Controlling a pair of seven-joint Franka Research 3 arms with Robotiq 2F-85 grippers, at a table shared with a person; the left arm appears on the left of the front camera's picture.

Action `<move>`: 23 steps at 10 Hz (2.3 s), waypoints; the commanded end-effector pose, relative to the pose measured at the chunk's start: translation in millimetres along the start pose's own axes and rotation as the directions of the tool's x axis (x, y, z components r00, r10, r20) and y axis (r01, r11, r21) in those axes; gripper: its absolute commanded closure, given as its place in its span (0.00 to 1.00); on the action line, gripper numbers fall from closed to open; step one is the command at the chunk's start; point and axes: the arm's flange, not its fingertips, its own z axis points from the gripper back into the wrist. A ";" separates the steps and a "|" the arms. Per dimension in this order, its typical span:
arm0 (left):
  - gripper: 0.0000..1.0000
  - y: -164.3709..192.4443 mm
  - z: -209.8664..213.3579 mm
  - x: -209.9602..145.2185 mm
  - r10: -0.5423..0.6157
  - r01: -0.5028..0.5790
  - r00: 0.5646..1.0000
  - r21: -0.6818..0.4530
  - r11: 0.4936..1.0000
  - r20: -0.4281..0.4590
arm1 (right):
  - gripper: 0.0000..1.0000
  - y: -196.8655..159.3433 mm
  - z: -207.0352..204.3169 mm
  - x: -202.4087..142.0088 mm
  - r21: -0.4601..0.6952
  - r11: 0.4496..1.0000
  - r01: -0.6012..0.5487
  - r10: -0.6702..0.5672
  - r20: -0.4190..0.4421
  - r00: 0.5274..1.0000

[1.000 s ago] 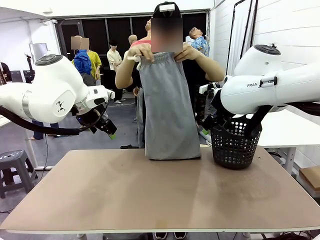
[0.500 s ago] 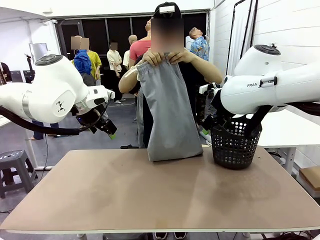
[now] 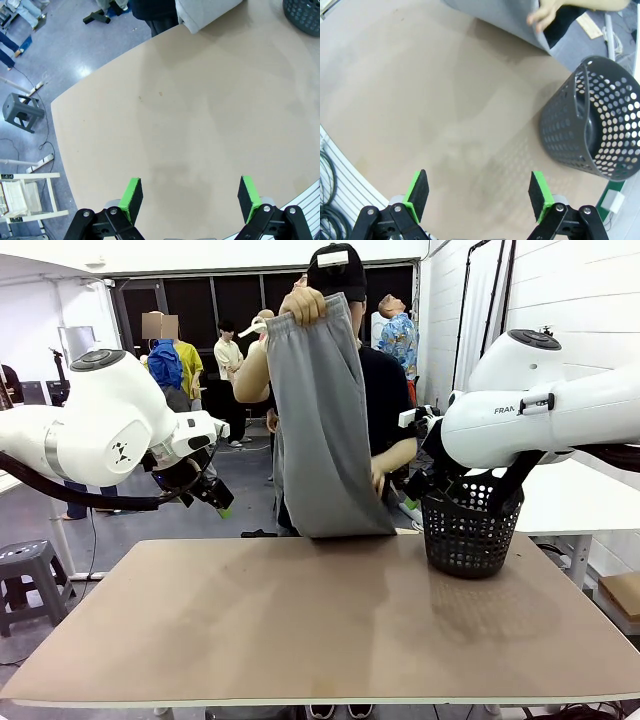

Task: Fold the training pants.
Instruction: Grab both ends of the Training pants handed by a person.

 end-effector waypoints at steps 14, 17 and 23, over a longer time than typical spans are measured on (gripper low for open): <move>0.00 0.8 -0.2 0.4 -0.009 0.009 1.000 -0.005 1.000 0.003 | 0.00 -0.8 -0.8 -1.1 -0.001 1.000 0.002 -0.002 -0.001 1.000; 0.00 0.8 -0.2 0.4 -0.009 0.009 1.000 -0.005 1.000 0.003 | 0.00 -0.8 -0.8 -1.1 -0.001 1.000 0.002 -0.002 -0.001 1.000; 0.00 0.8 -0.2 0.4 -0.009 0.009 1.000 -0.005 1.000 0.003 | 0.00 -0.8 -0.8 -1.1 -0.001 1.000 0.002 -0.002 -0.001 1.000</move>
